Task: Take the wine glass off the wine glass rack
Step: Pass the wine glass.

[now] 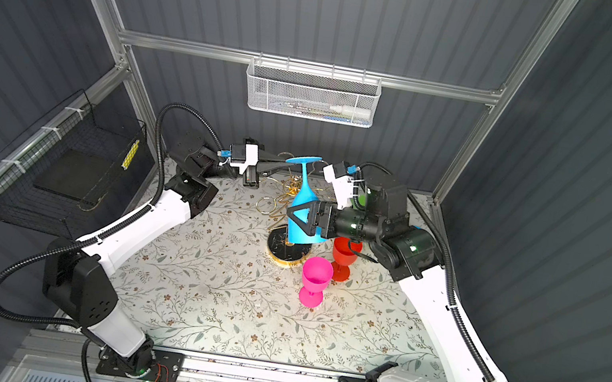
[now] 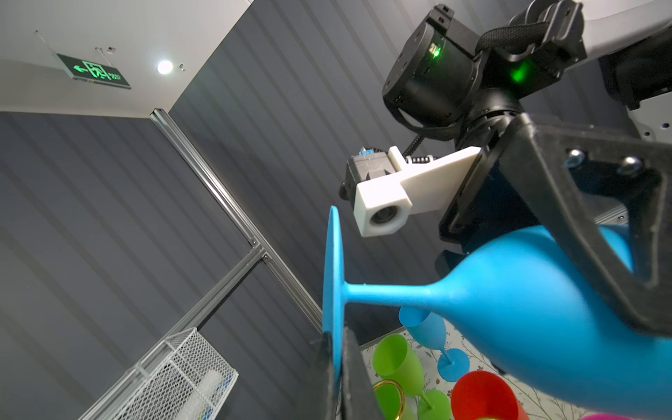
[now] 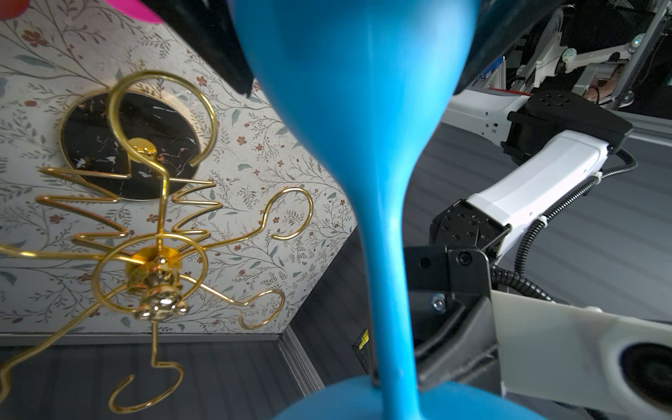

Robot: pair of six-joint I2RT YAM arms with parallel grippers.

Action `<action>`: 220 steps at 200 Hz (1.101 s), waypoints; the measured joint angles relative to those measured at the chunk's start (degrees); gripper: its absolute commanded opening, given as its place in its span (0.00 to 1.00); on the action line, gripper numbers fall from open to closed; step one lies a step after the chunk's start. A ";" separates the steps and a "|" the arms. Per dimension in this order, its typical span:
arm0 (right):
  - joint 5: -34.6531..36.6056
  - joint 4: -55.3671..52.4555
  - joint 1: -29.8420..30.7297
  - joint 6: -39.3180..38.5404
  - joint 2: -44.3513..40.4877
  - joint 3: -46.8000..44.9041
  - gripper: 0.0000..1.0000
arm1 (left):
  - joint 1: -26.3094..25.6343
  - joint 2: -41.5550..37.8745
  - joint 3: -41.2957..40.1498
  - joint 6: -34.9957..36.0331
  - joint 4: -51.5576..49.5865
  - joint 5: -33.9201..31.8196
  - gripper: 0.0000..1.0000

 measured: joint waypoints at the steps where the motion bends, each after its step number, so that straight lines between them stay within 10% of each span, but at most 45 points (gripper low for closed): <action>1: -0.02 0.07 -0.09 -0.04 -0.15 -0.09 0.89 | 0.00 -0.04 -0.07 -0.02 -0.07 -0.04 0.00; 139: 0.57 13.66 -11.41 4.92 -15.41 -9.70 0.97 | -0.74 -11.39 -8.92 -25.05 -14.40 -28.17 0.00; 220: 6.86 15.23 -11.91 6.14 -16.44 -11.76 0.74 | -0.76 -14.62 -11.96 -30.23 -15.72 -31.52 0.00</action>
